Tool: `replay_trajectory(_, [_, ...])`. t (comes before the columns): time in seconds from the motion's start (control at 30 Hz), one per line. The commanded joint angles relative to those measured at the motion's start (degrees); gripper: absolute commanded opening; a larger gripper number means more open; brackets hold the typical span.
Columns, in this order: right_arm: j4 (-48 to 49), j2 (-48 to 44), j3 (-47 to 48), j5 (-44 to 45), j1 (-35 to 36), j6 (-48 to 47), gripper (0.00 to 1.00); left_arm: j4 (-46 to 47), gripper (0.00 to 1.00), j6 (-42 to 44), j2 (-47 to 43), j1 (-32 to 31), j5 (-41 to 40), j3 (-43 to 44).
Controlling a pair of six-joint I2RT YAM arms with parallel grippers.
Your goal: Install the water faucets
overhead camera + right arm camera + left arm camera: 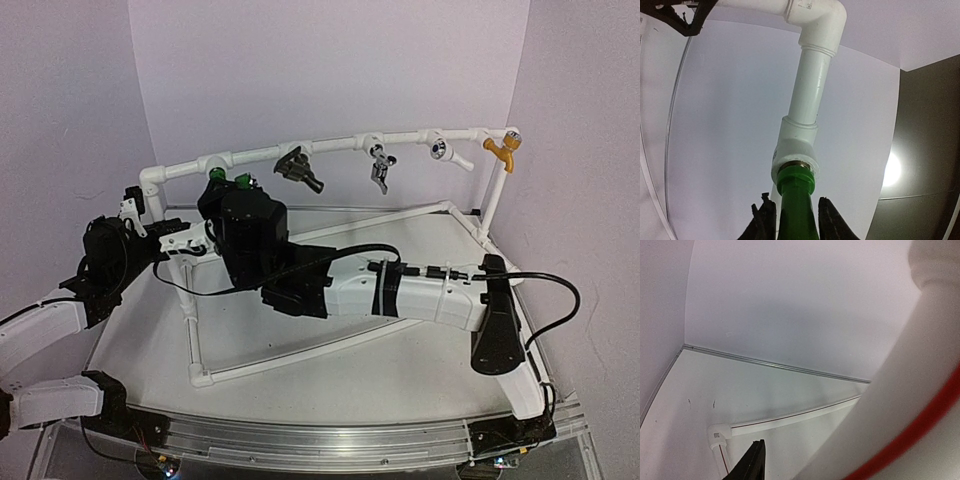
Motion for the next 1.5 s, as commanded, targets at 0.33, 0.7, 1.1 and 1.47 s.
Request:
replay_trajectory(0.33, [3.02,7.18,12.84,4.68,-0.71,16.04,0.0,-4.85,0.0,-10.62,-0.52,-2.05,7.42,1.23])
replay_trajectory(0.7, [0.3,2.53,12.15,5.52,-1.06,60.27,0.0,-4.85,0.0,-10.99,0.04,-2.08,7.89,1.43])
replay_trajectory(1.1, [0.65,-2.58,3.7,-0.36,-4.16,123.54,0.0,-4.82,0.0,-10.98,0.48,-2.04,7.9,2.18])
replay_trajectory(1.47, [17.66,-2.45,-1.65,-8.6,-5.58,157.73,0.0,-4.91,0.0,-11.01,0.29,-2.09,7.84,2.43])
